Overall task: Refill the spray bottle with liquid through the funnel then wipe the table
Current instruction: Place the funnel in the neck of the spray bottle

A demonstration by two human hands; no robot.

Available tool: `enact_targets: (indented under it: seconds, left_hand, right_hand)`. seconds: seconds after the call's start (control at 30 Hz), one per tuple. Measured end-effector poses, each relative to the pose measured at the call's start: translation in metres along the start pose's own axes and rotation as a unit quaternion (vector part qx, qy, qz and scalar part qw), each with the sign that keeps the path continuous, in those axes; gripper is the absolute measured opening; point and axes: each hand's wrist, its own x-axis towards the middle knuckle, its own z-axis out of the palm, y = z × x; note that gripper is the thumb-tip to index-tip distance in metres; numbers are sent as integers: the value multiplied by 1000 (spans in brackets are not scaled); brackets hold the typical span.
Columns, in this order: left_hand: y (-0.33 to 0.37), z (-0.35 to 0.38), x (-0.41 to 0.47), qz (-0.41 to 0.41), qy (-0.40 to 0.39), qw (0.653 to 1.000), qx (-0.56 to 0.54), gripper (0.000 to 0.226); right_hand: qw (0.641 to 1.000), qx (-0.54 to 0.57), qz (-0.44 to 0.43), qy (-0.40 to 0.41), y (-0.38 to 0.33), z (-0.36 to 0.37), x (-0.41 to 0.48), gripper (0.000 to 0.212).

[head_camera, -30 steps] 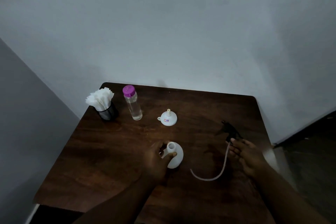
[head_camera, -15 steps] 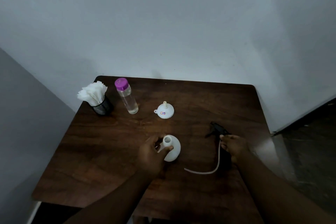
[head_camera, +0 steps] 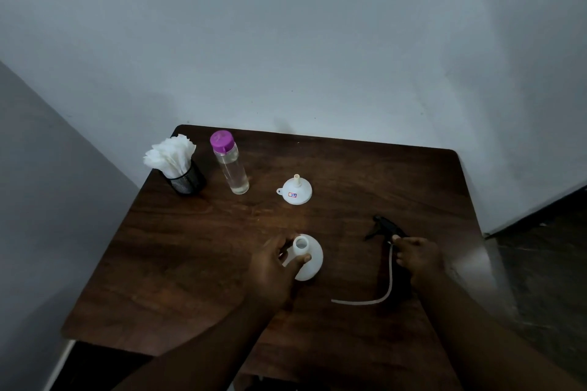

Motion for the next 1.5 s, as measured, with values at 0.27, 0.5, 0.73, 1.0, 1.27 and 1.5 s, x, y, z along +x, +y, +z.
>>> enact_targets:
  seconds: [0.27, 0.5, 0.73, 1.0, 1.27, 1.5]
  left_hand:
    - [0, -1, -1, 18, -5, 1000, 5, 37]
    - [-5, 0, 0, 19, -7, 1000, -6, 39]
    - [-9, 4, 1, 47, 15, 999, -10, 49]
    - [-11, 4, 2, 30, 9, 999, -27, 41]
    - [-9, 4, -1, 45, 19, 999, -9, 45]
    - [-11, 7, -8, 43, 16, 999, 19, 41]
  right_hand:
    - [967, -57, -233, 84, -10, 25, -23, 8]
    - [931, -102, -346, -53, -63, 102, -56, 10]
    - [905, -178, -377, -86, -103, 178, -47, 31]
    - [898, -234, -368, -57, -118, 208, -36, 24]
    - [893, -226, -387, -47, -114, 194, -49, 12]
    - [902, -189, -386, -45, -105, 164, -68, 15]
